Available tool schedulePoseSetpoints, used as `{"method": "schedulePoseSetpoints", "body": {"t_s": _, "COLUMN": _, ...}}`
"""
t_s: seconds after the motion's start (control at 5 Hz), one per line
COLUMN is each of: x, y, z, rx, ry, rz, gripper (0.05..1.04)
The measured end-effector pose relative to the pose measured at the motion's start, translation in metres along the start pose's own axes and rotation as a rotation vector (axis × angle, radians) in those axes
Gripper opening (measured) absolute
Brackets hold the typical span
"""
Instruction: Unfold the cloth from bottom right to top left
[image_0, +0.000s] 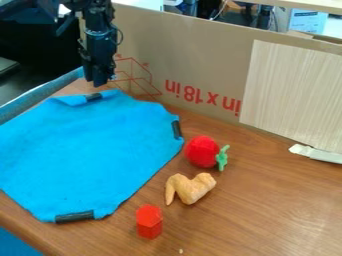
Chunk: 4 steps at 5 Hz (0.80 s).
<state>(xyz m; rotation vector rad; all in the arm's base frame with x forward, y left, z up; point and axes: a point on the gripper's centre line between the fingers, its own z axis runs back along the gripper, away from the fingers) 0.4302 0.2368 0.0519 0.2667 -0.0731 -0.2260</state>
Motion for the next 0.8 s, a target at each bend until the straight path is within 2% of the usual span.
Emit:
{"method": "schedulePoseSetpoints", "body": {"t_s": 0.2, "x": -0.002, "y": -0.003, "z": 0.0, "rx": -0.022, "ry": 0.009, "rz": -0.012, "gripper": 0.739}}
{"method": "schedulePoseSetpoints", "body": {"t_s": 0.4, "x": -0.008, "y": 0.002, "z": 0.003, "rx": -0.04, "ry": 0.019, "rz": -0.021, "gripper": 0.988}}
{"method": "schedulePoseSetpoints", "body": {"t_s": 0.6, "x": -0.019, "y": 0.006, "z": 0.01, "rx": -0.097, "ry": 0.036, "rz": -0.16, "gripper": 1.001}}
{"method": "schedulePoseSetpoints", "body": {"t_s": 0.8, "x": -0.034, "y": 0.004, "z": 0.034, "rx": -0.197, "ry": 0.099, "rz": -0.301, "gripper": 1.001}}
